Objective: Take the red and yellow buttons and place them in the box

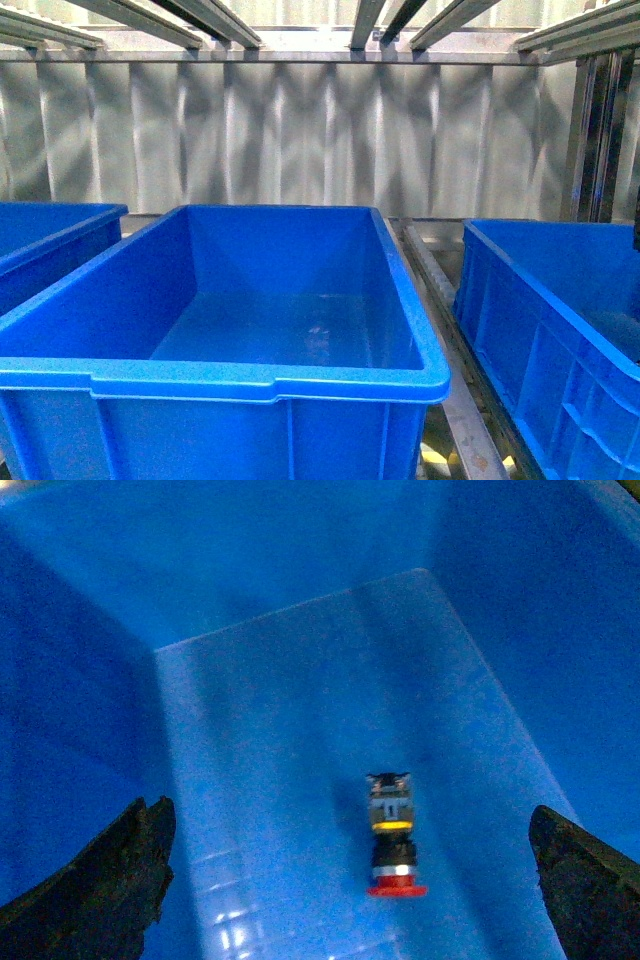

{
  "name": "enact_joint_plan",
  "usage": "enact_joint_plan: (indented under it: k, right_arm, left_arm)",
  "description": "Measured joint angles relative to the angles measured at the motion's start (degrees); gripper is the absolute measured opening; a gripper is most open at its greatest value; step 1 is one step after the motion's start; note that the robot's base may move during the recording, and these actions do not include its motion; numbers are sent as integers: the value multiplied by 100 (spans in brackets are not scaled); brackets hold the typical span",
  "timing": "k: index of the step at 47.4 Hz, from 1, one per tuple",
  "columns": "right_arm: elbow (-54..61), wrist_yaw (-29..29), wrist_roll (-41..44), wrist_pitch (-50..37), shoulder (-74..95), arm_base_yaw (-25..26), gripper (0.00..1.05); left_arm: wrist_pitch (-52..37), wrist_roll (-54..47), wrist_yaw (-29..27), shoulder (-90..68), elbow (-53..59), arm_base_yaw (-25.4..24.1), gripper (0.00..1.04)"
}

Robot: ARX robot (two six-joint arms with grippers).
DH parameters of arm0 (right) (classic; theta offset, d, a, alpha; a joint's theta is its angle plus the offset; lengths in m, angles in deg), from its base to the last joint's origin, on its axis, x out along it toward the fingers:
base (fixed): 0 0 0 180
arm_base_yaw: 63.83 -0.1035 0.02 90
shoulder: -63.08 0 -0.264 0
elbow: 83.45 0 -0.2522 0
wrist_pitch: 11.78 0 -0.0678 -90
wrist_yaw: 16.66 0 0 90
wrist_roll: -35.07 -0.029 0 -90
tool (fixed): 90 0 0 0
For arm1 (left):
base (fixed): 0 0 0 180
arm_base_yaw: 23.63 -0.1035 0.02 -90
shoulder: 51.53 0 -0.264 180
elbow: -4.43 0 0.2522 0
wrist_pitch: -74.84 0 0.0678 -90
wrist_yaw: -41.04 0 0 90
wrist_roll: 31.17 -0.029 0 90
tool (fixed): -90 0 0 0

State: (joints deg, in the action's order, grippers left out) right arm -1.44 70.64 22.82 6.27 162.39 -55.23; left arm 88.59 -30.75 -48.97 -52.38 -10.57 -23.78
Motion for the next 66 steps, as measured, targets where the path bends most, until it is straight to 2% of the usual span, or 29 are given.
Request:
enact_joint_plan:
  k: [6,10,11,13,17,19,25,35,37,41,66]
  right_arm:
    - [988,175,-55,-457,-866,-9,102]
    - [1849,234,83,-1145,-1622,-17,101]
    - [2181,551,280,-1517,-1864,-13,96]
    - [2787,839,629,-2199,-2334,-66,87]
    - [4205,734,975,-2656,-3633,-358,68]
    - [4898,422,1064,-2778,-4242,-610,57]
    - [5713,328,1117,-2994,-4767,-820,40]
    - [6594,267,1178,-3230,-5178,-850,8]
    - [6697,267,1191,-3257,-5274,-850,5]
    - [6900,269,1189,-3307,-5486,-850,7]
    - [7779,269,1191,-3141,-6537,-850,6]
  left_arm:
    - [2,0,0,0,0,0,97]
    - [0,0,0,0,0,0,97]
    - [0,0,0,0,0,0,97]
    - [0,0,0,0,0,0,97]
    - [2,0,0,0,0,0,97]
    - [0,0,0,0,0,0,97]
    - [0,0,-2,0,0,0,97]
    - [0,0,0,0,0,0,97]
    - [0,0,0,0,0,0,97]
    - [2,0,0,0,0,0,97]
    - [2,0,0,0,0,0,97]
